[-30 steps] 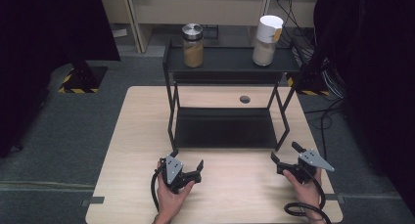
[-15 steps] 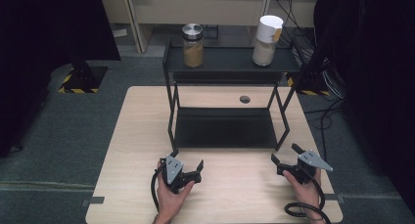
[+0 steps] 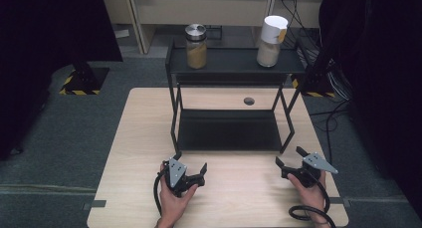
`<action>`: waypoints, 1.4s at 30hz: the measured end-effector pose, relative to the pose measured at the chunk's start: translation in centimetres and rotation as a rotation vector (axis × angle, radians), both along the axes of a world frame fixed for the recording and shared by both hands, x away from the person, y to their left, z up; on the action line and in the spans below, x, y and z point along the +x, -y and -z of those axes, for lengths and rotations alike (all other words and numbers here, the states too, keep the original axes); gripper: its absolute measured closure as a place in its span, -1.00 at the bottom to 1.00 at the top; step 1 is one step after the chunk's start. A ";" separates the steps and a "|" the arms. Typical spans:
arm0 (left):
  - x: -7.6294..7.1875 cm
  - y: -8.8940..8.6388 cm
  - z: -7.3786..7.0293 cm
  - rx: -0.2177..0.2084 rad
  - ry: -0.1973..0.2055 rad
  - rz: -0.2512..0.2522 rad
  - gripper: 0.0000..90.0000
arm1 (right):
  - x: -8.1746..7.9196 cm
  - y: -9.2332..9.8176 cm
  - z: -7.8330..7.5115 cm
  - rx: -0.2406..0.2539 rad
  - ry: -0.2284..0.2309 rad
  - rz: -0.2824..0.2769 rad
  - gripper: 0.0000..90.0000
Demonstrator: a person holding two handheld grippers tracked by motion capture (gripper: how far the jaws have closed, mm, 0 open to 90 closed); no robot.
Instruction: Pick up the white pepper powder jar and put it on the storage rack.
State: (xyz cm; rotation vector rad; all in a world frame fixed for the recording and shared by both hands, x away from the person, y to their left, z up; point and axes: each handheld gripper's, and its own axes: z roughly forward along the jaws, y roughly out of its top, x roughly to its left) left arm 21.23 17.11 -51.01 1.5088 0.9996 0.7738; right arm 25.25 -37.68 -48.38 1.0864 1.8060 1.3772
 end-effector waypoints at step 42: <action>0.0 0.1 -0.1 0.008 0.000 0.002 -1.00 | 0.1 -0.1 -0.2 0.001 -0.013 0.012 -0.89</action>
